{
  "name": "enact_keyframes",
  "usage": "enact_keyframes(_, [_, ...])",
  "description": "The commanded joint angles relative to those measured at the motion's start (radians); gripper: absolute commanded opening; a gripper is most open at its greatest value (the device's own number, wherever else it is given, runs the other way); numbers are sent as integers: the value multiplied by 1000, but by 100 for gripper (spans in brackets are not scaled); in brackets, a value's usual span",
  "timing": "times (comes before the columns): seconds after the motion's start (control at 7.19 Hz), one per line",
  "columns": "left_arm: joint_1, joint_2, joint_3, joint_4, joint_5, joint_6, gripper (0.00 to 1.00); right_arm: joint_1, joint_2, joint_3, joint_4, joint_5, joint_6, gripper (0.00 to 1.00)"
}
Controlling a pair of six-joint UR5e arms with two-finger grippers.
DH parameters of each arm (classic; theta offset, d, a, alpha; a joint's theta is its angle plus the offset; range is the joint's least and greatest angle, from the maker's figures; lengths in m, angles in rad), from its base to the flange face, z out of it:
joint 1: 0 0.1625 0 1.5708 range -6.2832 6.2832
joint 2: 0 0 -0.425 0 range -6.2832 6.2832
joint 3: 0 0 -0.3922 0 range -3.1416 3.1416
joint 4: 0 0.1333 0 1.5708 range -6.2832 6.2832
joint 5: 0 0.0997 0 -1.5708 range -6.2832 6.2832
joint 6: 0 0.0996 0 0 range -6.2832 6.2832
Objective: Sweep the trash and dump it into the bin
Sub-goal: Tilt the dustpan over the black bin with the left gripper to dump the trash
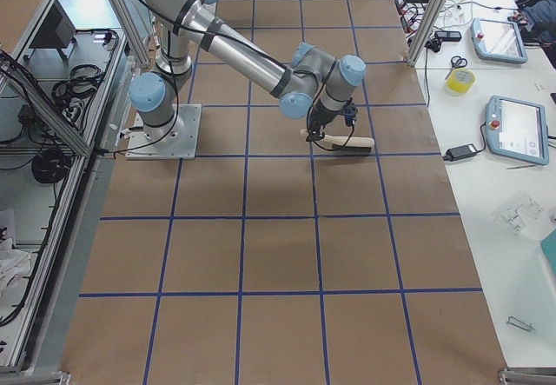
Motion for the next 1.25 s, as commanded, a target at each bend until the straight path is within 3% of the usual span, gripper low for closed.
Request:
enact_keyframes(0.0, [0,15,-35,50,-4,19,0,0,-1,1,-3,-6,0,0])
enact_keyframes(0.28, [2,36,-115,168,-5,25,0,0,1,1,-1,-6,-3,10])
enact_keyframes(0.83, [2,70,-127,183,-7,25,0,0,10,6,-3,-26,11,20])
enact_keyframes(0.97, [0,61,-117,166,-2,25,0,0,11,7,-3,-26,9,27])
enact_keyframes(1.11, [-2,58,-112,149,-4,23,0,0,16,7,-3,-26,8,43])
